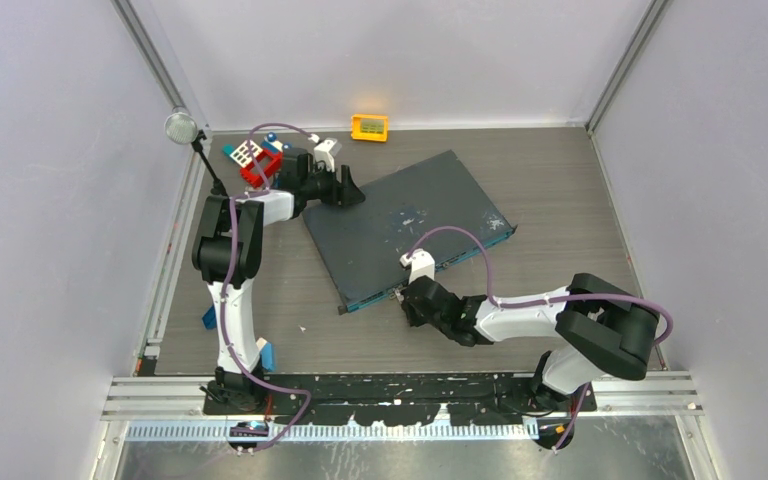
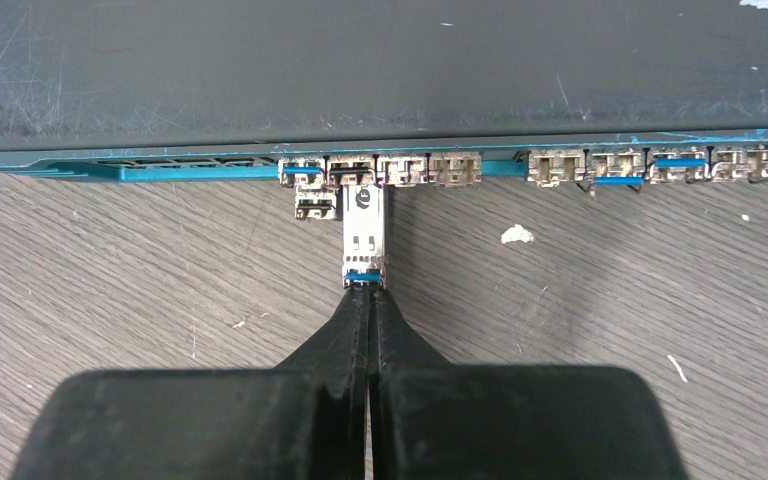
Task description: Insert the plug into the switch port
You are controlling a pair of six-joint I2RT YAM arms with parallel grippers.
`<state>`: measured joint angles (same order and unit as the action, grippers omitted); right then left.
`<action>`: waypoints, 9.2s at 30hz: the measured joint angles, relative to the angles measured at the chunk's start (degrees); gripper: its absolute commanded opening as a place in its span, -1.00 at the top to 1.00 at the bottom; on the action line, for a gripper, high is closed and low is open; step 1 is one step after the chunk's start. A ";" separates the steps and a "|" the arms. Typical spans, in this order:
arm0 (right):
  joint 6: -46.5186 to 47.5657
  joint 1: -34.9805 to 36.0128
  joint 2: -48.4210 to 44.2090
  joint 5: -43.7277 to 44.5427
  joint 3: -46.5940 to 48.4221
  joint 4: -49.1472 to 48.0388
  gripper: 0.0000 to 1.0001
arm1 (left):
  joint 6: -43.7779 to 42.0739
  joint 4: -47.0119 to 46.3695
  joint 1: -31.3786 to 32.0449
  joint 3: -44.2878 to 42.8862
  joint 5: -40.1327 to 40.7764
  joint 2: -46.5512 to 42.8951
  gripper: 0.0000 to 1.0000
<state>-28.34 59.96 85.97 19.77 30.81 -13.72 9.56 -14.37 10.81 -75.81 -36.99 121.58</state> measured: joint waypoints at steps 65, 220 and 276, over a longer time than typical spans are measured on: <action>0.20 -1.99 -1.42 8.24 5.92 -10.16 0.99 | -0.81 -0.02 0.02 -0.04 -0.13 0.02 -0.30; -41.09 -1.46 -28.39 12.48 -17.90 17.27 0.99 | 15.78 -3.72 5.38 18.60 13.38 -12.98 -0.50; -34.93 -33.59 -31.06 -7.74 -11.45 35.80 0.99 | 17.03 -2.89 14.91 19.43 9.29 -12.76 -0.54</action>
<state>-63.26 26.37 54.92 12.03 19.35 22.09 26.59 -17.26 25.71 -56.38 -27.70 108.81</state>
